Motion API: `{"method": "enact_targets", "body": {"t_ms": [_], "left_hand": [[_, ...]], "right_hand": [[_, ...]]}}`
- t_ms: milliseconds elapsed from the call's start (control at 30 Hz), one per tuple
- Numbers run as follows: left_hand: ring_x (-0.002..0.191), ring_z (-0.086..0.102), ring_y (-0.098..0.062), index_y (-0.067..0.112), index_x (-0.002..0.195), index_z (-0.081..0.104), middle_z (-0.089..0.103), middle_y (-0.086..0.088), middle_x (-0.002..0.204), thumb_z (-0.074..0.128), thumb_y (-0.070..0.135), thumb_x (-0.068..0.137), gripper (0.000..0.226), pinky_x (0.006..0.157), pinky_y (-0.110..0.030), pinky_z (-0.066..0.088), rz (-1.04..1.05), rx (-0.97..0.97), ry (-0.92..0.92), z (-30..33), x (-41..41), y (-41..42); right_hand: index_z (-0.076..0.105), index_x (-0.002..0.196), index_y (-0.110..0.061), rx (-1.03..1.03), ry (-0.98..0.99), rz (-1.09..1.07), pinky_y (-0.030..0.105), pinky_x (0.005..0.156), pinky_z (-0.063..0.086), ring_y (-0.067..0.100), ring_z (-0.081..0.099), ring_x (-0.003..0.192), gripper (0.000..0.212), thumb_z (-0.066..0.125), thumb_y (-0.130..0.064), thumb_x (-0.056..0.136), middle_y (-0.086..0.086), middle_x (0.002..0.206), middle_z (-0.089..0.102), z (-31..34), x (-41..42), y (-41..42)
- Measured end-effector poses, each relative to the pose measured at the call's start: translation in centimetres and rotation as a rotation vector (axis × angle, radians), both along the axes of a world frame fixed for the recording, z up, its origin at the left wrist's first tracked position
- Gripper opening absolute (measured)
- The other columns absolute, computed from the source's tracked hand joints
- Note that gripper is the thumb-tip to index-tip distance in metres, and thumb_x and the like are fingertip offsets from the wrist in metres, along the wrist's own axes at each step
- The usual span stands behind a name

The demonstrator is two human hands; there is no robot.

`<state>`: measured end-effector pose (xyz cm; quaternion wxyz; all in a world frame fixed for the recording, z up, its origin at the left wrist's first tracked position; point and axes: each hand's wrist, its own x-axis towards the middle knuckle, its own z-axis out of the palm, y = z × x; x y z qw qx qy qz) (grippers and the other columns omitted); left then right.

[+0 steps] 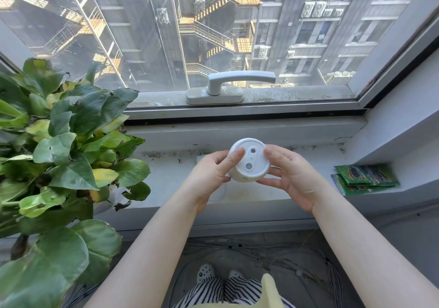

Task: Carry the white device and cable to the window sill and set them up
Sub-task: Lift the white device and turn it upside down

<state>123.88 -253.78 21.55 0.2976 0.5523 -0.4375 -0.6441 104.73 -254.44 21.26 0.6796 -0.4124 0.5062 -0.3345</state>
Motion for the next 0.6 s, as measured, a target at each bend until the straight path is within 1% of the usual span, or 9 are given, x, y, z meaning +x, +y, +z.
{"method": "enact_targets", "body": {"t_ms": [67, 100, 167, 233, 267, 300, 433, 533, 600], "left_hand": [[0.107, 0.065, -0.01, 0.019, 0.108, 0.072, 0.075, 0.003, 0.107, 0.057, 0.057, 0.082, 0.048, 0.09, -0.028, 0.05, 0.024, -0.005, -0.004, -0.1, 0.0, 0.0], [0.106, 0.066, -0.01, 0.018, 0.108, 0.072, 0.075, 0.002, 0.107, 0.058, 0.056, 0.082, 0.047, 0.089, -0.027, 0.051, 0.038, 0.005, 0.006, -0.2, 0.1, 0.0], [0.105, 0.067, -0.01, 0.017, 0.112, 0.069, 0.074, 0.002, 0.11, 0.062, 0.061, 0.077, 0.057, 0.089, -0.028, 0.053, 0.076, 0.03, 0.025, -0.4, 0.0, 0.0], [0.104, 0.068, -0.012, 0.016, 0.12, 0.063, 0.07, 0.0, 0.117, 0.067, 0.069, 0.063, 0.078, 0.091, -0.031, 0.055, 0.139, 0.06, 0.021, -0.7, 0.0, -0.1], [0.104, 0.068, -0.013, 0.016, 0.122, 0.061, 0.069, -0.001, 0.119, 0.069, 0.07, 0.059, 0.084, 0.091, -0.032, 0.055, 0.164, 0.073, 0.018, -0.8, 0.0, -0.1], [0.104, 0.068, -0.013, 0.015, 0.123, 0.059, 0.068, -0.002, 0.119, 0.07, 0.068, 0.06, 0.083, 0.092, -0.033, 0.055, 0.177, 0.078, 0.016, -0.9, 0.1, -0.1], [0.112, 0.064, -0.016, 0.009, 0.122, 0.062, 0.068, -0.005, 0.119, 0.068, 0.047, 0.079, 0.057, 0.092, -0.03, 0.055, 0.168, 0.083, 0.04, -1.0, 0.2, 0.1], [0.111, 0.064, -0.015, 0.01, 0.116, 0.068, 0.071, -0.003, 0.114, 0.067, 0.042, 0.082, 0.047, 0.097, -0.031, 0.052, 0.154, 0.059, -0.015, -1.2, 0.2, 0.0], [0.108, 0.065, -0.014, 0.013, 0.109, 0.072, 0.073, 0.001, 0.109, 0.069, 0.043, 0.08, 0.042, 0.099, -0.034, 0.051, 0.171, 0.041, -0.062, -1.5, 0.1, -0.2]], "right_hand": [[0.067, 0.118, -0.02, -0.009, 0.019, -0.004, 0.046, 0.097, 0.052, 0.025, 0.068, 0.108, 0.045, 0.066, -0.045, 0.08, 0.008, 0.119, 0.071, 0.0, 0.1, -0.1], [0.066, 0.119, -0.02, -0.013, 0.025, -0.013, 0.047, 0.098, 0.052, 0.024, 0.068, 0.109, 0.047, 0.065, -0.046, 0.08, 0.007, 0.119, 0.071, 0.0, 0.2, -0.1], [0.064, 0.121, -0.02, -0.02, 0.027, -0.017, 0.046, 0.099, 0.051, 0.021, 0.067, 0.11, 0.048, 0.064, -0.045, 0.079, 0.005, 0.119, 0.071, -0.1, 0.3, -0.2], [0.064, 0.121, -0.02, -0.026, 0.027, -0.005, 0.043, 0.1, 0.05, 0.019, 0.067, 0.112, 0.046, 0.065, -0.041, 0.08, 0.004, 0.118, 0.072, -0.3, 0.4, -0.3], [0.065, 0.12, -0.02, -0.024, 0.027, 0.002, 0.043, 0.101, 0.049, 0.019, 0.066, 0.112, 0.044, 0.066, -0.04, 0.081, 0.004, 0.118, 0.072, -0.3, 0.4, -0.3], [0.066, 0.119, -0.019, -0.018, 0.028, 0.006, 0.043, 0.101, 0.049, 0.019, 0.066, 0.112, 0.042, 0.068, -0.038, 0.082, 0.004, 0.117, 0.072, -0.4, 0.4, -0.4], [0.07, 0.114, -0.016, 0.028, 0.033, -0.001, 0.045, 0.103, 0.048, 0.023, 0.066, 0.112, 0.033, 0.062, -0.033, 0.087, 0.007, 0.116, 0.073, -0.7, 0.4, -0.8], [0.071, 0.111, -0.016, 0.057, 0.051, -0.006, 0.044, 0.102, 0.049, 0.025, 0.065, 0.113, 0.03, 0.062, -0.032, 0.088, 0.007, 0.115, 0.073, -1.1, 0.4, -1.0], [0.073, 0.108, -0.015, 0.08, 0.063, -0.02, 0.043, 0.099, 0.051, 0.025, 0.065, 0.113, 0.028, 0.062, -0.032, 0.088, 0.006, 0.113, 0.074, -1.3, 0.5, -1.1]]}}
